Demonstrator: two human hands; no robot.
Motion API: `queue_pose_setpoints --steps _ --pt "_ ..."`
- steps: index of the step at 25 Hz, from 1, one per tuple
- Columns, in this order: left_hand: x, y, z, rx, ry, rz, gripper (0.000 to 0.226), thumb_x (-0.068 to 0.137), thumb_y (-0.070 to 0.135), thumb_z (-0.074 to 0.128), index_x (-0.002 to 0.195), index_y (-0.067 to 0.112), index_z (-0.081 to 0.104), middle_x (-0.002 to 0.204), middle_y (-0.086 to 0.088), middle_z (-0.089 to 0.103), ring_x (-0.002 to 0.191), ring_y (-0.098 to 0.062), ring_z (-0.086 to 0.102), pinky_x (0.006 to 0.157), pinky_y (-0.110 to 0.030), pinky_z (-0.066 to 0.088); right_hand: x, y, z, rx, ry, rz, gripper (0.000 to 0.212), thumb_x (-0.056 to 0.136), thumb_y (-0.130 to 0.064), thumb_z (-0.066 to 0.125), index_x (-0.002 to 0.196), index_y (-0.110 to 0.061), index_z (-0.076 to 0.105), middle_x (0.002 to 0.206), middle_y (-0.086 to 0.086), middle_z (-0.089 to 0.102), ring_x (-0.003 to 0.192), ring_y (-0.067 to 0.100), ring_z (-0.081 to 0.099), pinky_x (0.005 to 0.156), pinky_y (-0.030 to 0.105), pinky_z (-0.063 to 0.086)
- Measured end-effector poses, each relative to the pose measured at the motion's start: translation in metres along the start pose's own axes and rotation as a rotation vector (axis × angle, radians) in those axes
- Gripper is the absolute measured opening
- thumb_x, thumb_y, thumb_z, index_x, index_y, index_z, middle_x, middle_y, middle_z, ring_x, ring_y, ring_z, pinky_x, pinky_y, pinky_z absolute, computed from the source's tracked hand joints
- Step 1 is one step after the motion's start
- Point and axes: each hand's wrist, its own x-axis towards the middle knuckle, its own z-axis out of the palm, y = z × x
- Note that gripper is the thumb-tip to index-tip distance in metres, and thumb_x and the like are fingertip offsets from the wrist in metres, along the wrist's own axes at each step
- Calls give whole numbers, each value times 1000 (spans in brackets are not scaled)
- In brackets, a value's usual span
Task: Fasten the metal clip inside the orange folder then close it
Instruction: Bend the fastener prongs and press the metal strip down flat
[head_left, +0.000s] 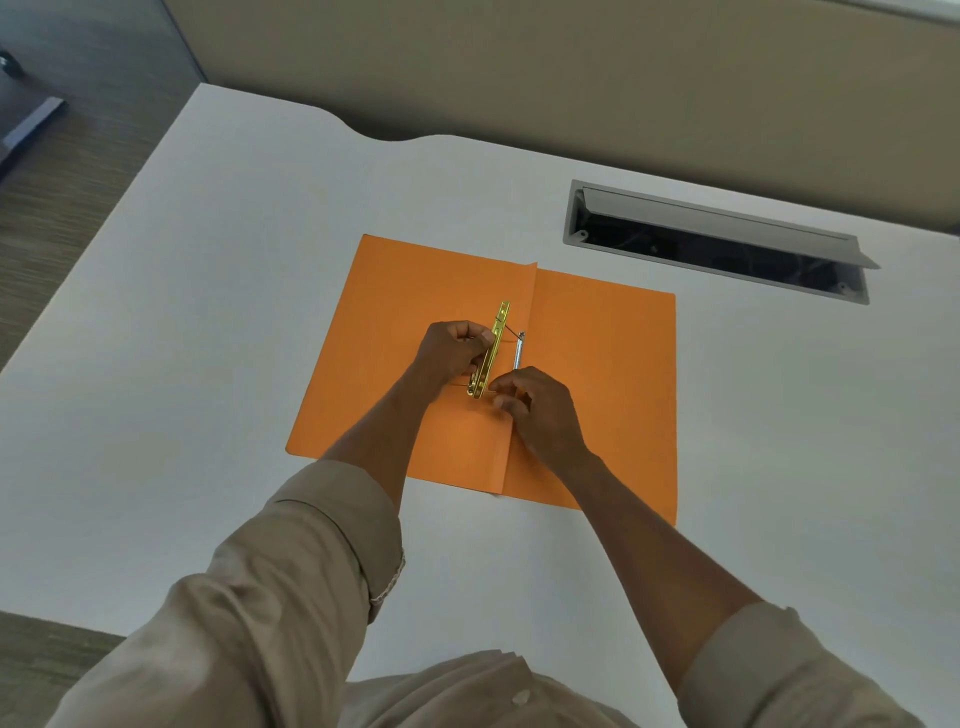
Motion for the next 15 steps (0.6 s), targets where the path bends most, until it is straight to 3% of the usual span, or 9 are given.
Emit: queue_pose_setpoints --steps 5,9,15 --pt "1 -1 0 -24 8 -15 18 93 16 67 104 2 72 78 -3 66 68 -11 61 64 -21 57 11 -10 5 7 132 92 12 90 -15 62 98 -18 71 90 -3 72 80 10 62 69 24 45" --pt "2 -1 0 -62 4 -21 20 93 15 67 105 0 71 81 -7 67 68 -14 63 61 -20 59 19 -17 8 -59 97 159 17 90 -13 61 100 -20 72 81 -10 66 64 0 53 57 20 36" --pt "2 0 -1 -65 9 -30 15 93 16 67 101 5 72 75 -1 65 64 -9 60 56 -16 57 17 -18 7 -47 36 149 14 89 -13 63 95 -19 74 88 -4 73 78 10 61 66 26 40"
